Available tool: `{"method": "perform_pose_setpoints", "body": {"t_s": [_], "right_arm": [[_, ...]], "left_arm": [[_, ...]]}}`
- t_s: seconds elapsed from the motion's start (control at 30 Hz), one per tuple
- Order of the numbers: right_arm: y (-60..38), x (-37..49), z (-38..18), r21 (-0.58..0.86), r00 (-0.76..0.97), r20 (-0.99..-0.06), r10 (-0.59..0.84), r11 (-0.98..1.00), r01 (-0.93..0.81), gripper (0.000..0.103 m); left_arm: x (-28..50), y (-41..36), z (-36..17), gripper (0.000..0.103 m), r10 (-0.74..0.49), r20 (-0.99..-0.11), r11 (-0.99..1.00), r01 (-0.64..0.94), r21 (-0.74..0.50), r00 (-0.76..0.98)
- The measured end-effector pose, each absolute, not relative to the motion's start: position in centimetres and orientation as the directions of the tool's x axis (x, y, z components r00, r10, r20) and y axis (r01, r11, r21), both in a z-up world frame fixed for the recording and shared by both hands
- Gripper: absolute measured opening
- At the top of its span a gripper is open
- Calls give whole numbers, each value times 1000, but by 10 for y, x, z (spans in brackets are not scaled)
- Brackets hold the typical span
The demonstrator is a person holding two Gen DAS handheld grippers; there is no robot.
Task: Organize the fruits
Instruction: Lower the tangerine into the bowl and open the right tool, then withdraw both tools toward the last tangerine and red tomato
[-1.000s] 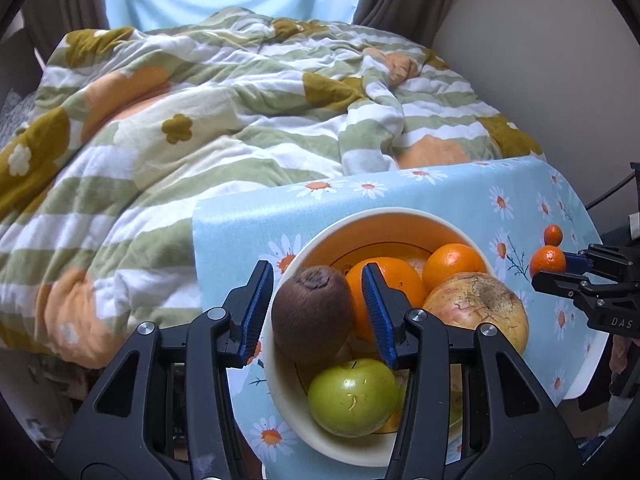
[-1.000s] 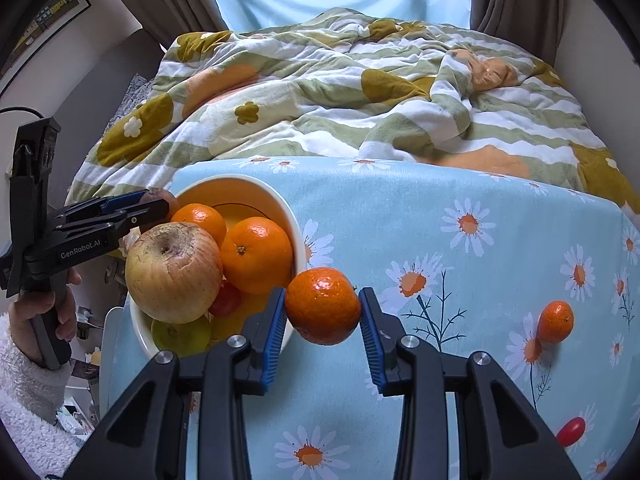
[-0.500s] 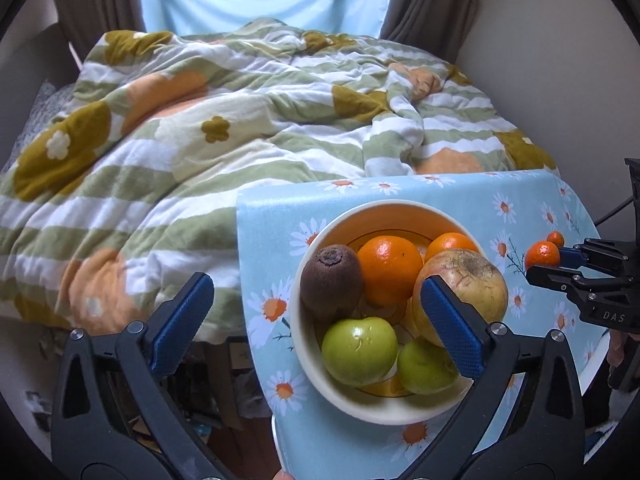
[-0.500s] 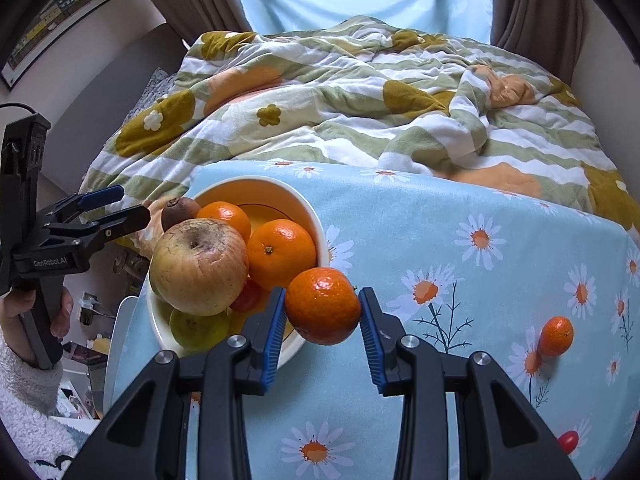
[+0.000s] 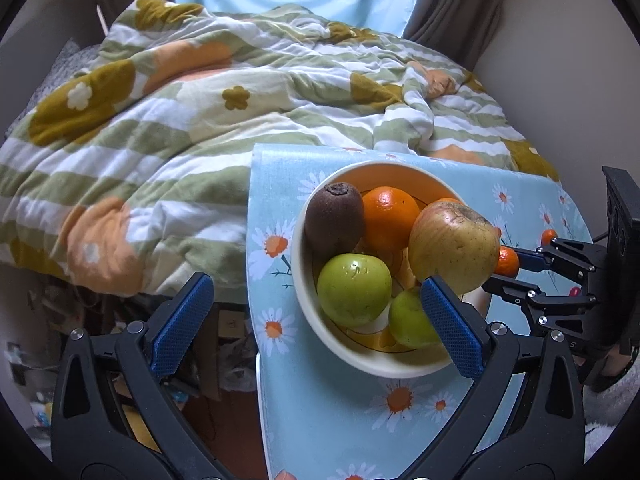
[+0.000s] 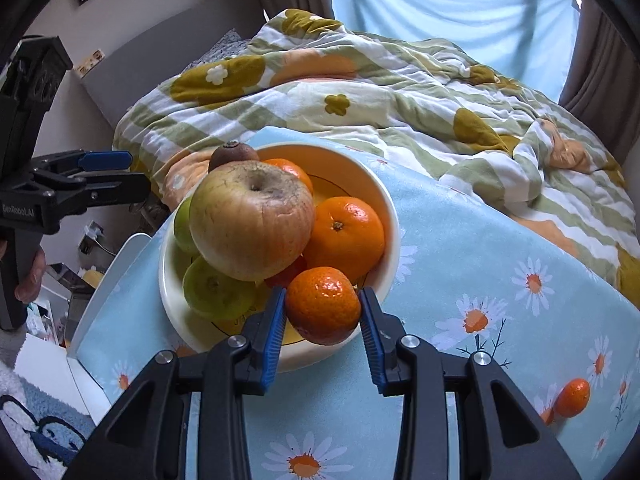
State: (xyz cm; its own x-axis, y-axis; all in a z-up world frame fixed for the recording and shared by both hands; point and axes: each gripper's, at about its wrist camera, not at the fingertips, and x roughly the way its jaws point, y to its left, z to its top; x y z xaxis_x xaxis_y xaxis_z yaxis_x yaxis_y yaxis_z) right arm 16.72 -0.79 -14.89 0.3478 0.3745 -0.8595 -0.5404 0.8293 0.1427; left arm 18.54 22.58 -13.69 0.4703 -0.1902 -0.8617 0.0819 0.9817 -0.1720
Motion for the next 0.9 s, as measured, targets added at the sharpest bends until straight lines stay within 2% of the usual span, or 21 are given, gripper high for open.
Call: {"method": "perform_pose_setpoints", "body": {"t_s": [0.1, 0.13, 0.17, 0.2, 0.23, 0.4, 0.53, 0.9], "right_arm": [[-8, 165, -152, 140, 356, -858, 370, 835, -531, 36], [-9, 164, -151, 137, 362, -856, 369, 837, -529, 49], [-8, 163, -150, 131, 373, -852, 367, 839, -528, 57], [-8, 162, -148, 127, 380, -849, 367, 840, -528, 75], [-9, 160, -147, 125, 386, -846, 369, 840, -529, 87], [-14, 154, -142, 106, 431, -834, 344, 867, -487, 92], [-22, 152, -135, 105, 456, -826, 330, 887, -450, 101], [-49, 137, -95, 112, 534, -780, 327, 912, -395, 102]], "left_arm": [[185, 226, -139, 103, -194, -862, 981, 86, -174, 469], [184, 226, -139, 103, -196, -861, 981, 90, -174, 468], [184, 225, -139, 103, -199, -861, 980, 95, -175, 467], [184, 225, -139, 103, -202, -862, 979, 101, -175, 466], [184, 224, -139, 103, -204, -861, 979, 107, -174, 465], [184, 219, -137, 103, -218, -857, 975, 138, -173, 466], [184, 213, -132, 103, -231, -852, 971, 164, -173, 469], [174, 182, -93, 103, -219, -825, 970, 207, -127, 521]]}}
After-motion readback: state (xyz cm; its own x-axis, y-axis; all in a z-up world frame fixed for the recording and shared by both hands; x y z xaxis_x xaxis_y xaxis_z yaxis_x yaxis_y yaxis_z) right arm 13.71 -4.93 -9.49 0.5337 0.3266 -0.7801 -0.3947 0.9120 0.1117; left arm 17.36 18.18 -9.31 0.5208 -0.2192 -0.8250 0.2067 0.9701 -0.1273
